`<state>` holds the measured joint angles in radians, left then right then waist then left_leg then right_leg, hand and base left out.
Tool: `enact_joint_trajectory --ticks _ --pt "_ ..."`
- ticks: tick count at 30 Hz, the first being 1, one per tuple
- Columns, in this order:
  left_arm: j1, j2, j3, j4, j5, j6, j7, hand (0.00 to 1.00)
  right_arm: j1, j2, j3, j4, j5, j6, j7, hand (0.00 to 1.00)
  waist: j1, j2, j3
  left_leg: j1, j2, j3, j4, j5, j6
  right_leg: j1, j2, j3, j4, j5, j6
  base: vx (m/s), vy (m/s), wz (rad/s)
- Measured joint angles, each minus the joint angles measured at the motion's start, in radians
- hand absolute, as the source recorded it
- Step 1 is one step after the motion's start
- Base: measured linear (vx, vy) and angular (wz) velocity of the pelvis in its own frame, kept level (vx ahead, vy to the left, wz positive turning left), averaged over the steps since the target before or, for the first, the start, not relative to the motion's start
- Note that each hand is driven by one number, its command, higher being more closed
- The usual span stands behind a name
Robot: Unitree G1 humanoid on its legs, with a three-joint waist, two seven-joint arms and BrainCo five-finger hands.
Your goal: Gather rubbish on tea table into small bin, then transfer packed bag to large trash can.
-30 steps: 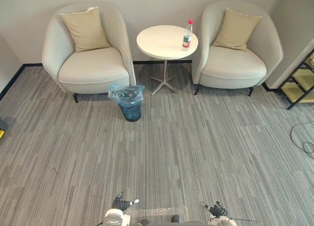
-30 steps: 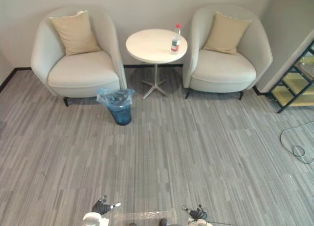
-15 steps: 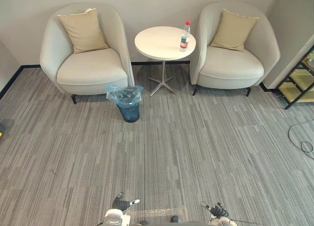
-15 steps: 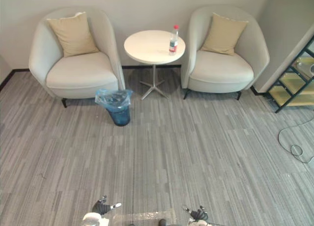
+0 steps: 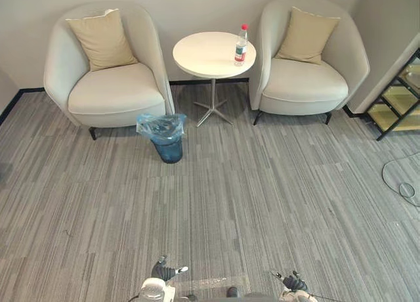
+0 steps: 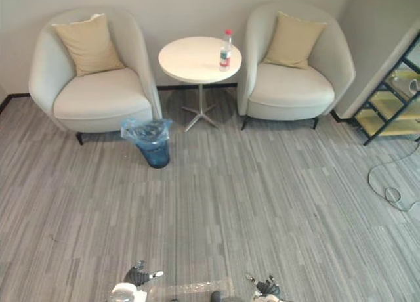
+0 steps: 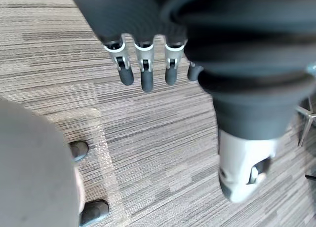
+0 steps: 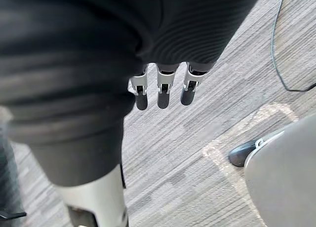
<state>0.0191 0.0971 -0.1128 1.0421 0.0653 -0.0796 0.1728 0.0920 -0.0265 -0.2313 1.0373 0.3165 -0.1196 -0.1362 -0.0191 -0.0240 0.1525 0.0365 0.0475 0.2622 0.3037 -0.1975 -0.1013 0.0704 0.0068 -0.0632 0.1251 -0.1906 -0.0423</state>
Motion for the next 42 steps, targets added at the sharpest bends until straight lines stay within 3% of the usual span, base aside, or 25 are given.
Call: enact_joint_trajectory --ticks 2,3,5,8,10,11,12,14,16,17,18,19,20,22,25,27,28,29,30,32,34,35,36,39,42 --pt "0.014 -0.013 0.057 -0.055 -0.003 -0.002 0.000 0.00 0.014 -0.005 0.002 -0.026 0.004 0.001 -0.002 0.00 0.010 0.012 0.016 -0.124 0.071 0.071 0.325 -0.026 0.008 0.021 -0.004 0.035 0.043 -0.040 -0.025 0.13 -0.089 -0.43" --pt "0.019 -0.032 0.078 -0.063 -0.007 -0.002 0.000 0.00 0.018 -0.010 0.001 -0.055 0.011 -0.001 -0.006 0.00 0.005 0.035 0.025 -0.151 0.107 0.084 0.410 -0.055 0.009 0.042 0.004 0.046 0.051 -0.057 -0.035 0.19 -0.014 -0.44" --pt "0.025 -0.041 0.095 -0.079 -0.010 -0.002 0.001 0.00 0.026 -0.014 0.001 -0.074 0.012 0.001 -0.011 0.00 0.003 0.044 0.027 -0.201 0.128 0.085 0.445 -0.089 0.020 0.060 0.000 0.087 0.064 -0.081 -0.040 0.21 0.052 -0.47" --pt "0.022 -0.038 0.095 -0.091 -0.019 -0.003 0.001 0.00 0.023 -0.013 0.004 -0.077 0.018 0.003 -0.015 0.00 0.009 0.043 0.028 -0.277 0.105 0.082 0.293 -0.079 0.028 0.072 -0.042 0.152 0.062 -0.120 -0.018 0.30 0.156 -0.69" --pt "0.021 -0.037 0.093 -0.088 -0.023 -0.003 0.002 0.00 0.022 -0.017 0.003 -0.075 0.018 0.003 -0.020 0.00 0.010 0.042 0.028 -0.311 0.059 0.067 0.124 -0.010 0.031 0.074 -0.077 0.187 0.061 -0.146 0.010 0.41 0.224 -0.69" --pt "0.021 -0.043 0.093 -0.084 -0.028 -0.003 0.003 0.00 0.019 -0.018 0.004 -0.069 0.018 0.003 -0.021 0.00 0.011 0.049 0.027 -0.311 0.045 0.040 0.015 0.083 0.038 0.078 -0.081 0.214 0.062 -0.168 0.039 0.36 0.225 -0.64" --pt "0.018 -0.038 0.095 -0.082 -0.030 -0.003 0.002 0.00 0.018 -0.017 0.005 -0.059 0.017 0.005 -0.021 0.00 0.016 0.046 0.025 -0.306 0.036 0.035 0.027 0.115 0.062 0.087 -0.090 0.231 0.067 -0.180 0.045 0.59 0.315 -0.60" --pt "-0.003 -0.028 0.094 -0.074 -0.029 -0.002 0.004 0.00 0.016 0.017 0.008 -0.049 0.011 0.008 -0.019 0.00 0.014 -0.002 0.011 -0.294 0.004 0.072 0.061 0.038 0.083 0.057 -0.129 0.239 0.159 -0.167 0.057 0.59 0.254 -0.32" --pt "-0.019 -0.030 0.081 -0.066 -0.029 -0.002 0.003 0.00 0.007 0.026 0.007 -0.040 0.005 0.009 -0.018 0.00 0.015 -0.024 0.015 -0.244 -0.012 0.096 0.061 0.006 0.102 0.002 -0.135 0.245 0.330 -0.146 0.074 0.51 0.184 -0.19" --pt "-0.019 -0.030 0.061 -0.059 -0.030 0.000 0.003 0.00 -0.003 0.025 0.008 -0.039 -0.003 0.011 -0.017 0.00 0.015 -0.026 0.015 -0.187 -0.017 0.110 0.028 -0.005 0.111 -0.059 -0.131 0.248 0.493 -0.098 0.129 0.49 0.155 -0.31" --pt "-0.020 -0.030 0.047 -0.056 -0.030 0.000 0.004 0.00 -0.012 0.019 0.008 -0.039 -0.005 0.010 -0.013 0.00 0.016 -0.020 0.019 -0.144 -0.018 0.109 0.001 -0.015 0.112 -0.093 -0.128 0.232 0.588 -0.100 0.176 0.46 0.146 -0.48" --pt "-0.031 -0.032 0.030 -0.038 -0.030 0.000 0.003 0.00 -0.031 0.005 0.008 -0.034 -0.006 0.011 -0.010 0.00 0.018 -0.005 0.032 -0.055 -0.020 0.109 -0.065 -0.021 0.111 -0.137 -0.127 0.182 0.709 -0.132 0.156 0.44 0.138 -0.55" --pt "-0.034 -0.036 0.004 -0.027 -0.035 0.001 0.004 0.00 -0.045 -0.016 0.018 -0.038 -0.015 0.011 -0.006 0.00 0.013 0.024 0.046 0.044 -0.009 0.111 -0.138 -0.021 0.110 -0.186 -0.127 0.082 0.767 -0.173 0.086 0.43 0.137 -0.51" --pt "-0.043 -0.037 -0.005 -0.027 -0.050 0.000 0.004 0.00 -0.063 -0.037 0.043 -0.041 -0.032 0.009 0.000 0.00 0.003 0.058 0.060 0.111 0.015 0.111 -0.170 -0.020 0.110 -0.264 -0.119 -0.029 0.734 -0.199 0.043 0.46 0.048 -0.25" --pt "-0.066 -0.034 -0.004 -0.023 -0.050 -0.001 0.004 0.00 -0.080 -0.045 0.043 -0.052 -0.036 0.006 0.002 0.00 -0.017 0.071 0.072 0.153 0.059 0.103 -0.162 -0.020 0.110 -0.416 -0.079 -0.093 0.533 -0.159 0.043 0.51 -0.106 0.11" --pt "-0.059 -0.032 -0.004 -0.008 -0.051 -0.001 0.002 0.00 -0.072 -0.054 0.050 -0.066 -0.042 0.008 0.003 0.00 -0.036 0.059 0.071 0.199 0.062 0.083 -0.161 -0.033 0.077 -0.427 -0.061 -0.081 0.279 0.042 0.036 0.48 -0.162 0.36" --pt "-0.050 -0.033 -0.001 -0.004 -0.051 -0.001 0.001 0.00 -0.054 -0.054 0.049 -0.061 -0.037 0.008 0.007 0.00 -0.040 0.039 0.074 0.239 0.051 0.060 -0.157 -0.057 0.023 -0.414 -0.075 -0.065 0.225 0.188 0.009 0.43 -0.151 0.19" --pt "-0.054 -0.061 0.010 0.006 -0.051 -0.003 0.002 0.00 -0.076 -0.077 0.039 -0.058 -0.041 0.008 0.004 0.00 -0.035 0.087 0.084 0.251 0.091 0.044 -0.146 -0.066 0.004 -0.430 -0.058 -0.081 0.317 0.151 -0.009 0.47 -0.209 0.41" --pt "-0.056 -0.070 0.016 0.007 -0.050 -0.003 0.000 0.00 -0.074 -0.087 0.038 -0.057 -0.043 0.008 0.003 0.00 -0.048 0.087 0.087 0.238 0.086 0.002 -0.106 -0.042 -0.015 -0.432 -0.071 -0.079 0.366 0.073 0.002 0.45 -0.231 0.33" --pt "-0.053 -0.092 0.027 0.007 -0.049 -0.002 0.000 0.00 -0.072 -0.088 0.027 -0.042 -0.040 0.012 0.004 0.00 -0.055 0.097 0.090 0.180 0.114 -0.043 0.054 -0.018 -0.039 -0.409 -0.095 -0.120 0.415 -0.005 -0.011 0.40 -0.284 0.63" --pt "-0.039 -0.126 0.097 -0.015 -0.050 -0.002 0.000 0.00 -0.047 -0.083 0.021 -0.050 -0.040 0.016 0.002 0.00 -0.054 0.092 0.098 0.029 0.185 -0.083 0.409 0.094 -0.052 -0.298 -0.088 -0.156 0.363 -0.041 -0.012 0.37 -0.277 0.70" --pt "-0.019 -0.138 0.117 -0.066 -0.050 -0.002 0.000 0.00 -0.012 -0.069 0.021 -0.088 -0.038 0.014 -0.002 0.00 -0.036 0.083 0.109 -0.068 0.259 -0.042 0.638 0.061 -0.044 -0.177 -0.071 -0.184 0.290 -0.055 -0.012 0.30 -0.189 0.42" --pt "-0.017 -0.138 0.118 -0.079 -0.050 -0.003 0.000 0.00 -0.007 -0.066 0.021 -0.093 -0.037 0.013 -0.003 0.00 -0.030 0.077 0.110 -0.086 0.270 -0.027 0.665 0.051 -0.043 -0.152 -0.069 -0.187 0.273 -0.058 -0.010 0.33 -0.188 0.28" --pt "-0.009 -0.140 0.118 -0.110 -0.050 -0.007 0.000 0.00 -0.005 -0.037 0.022 -0.110 -0.030 0.014 -0.003 0.00 -0.012 0.062 0.106 -0.195 0.269 0.091 0.553 0.004 0.006 -0.033 -0.068 -0.210 0.163 -0.062 0.012 0.25 -0.071 0.09" --pt "-0.018 -0.140 0.114 -0.106 -0.051 -0.024 -0.001 0.00 -0.017 -0.027 0.021 -0.087 -0.031 0.014 -0.002 0.00 0.005 0.063 0.104 -0.220 0.154 0.110 0.101 0.030 0.008 0.022 -0.079 -0.205 0.105 -0.059 0.027 0.32 0.058 -0.08"
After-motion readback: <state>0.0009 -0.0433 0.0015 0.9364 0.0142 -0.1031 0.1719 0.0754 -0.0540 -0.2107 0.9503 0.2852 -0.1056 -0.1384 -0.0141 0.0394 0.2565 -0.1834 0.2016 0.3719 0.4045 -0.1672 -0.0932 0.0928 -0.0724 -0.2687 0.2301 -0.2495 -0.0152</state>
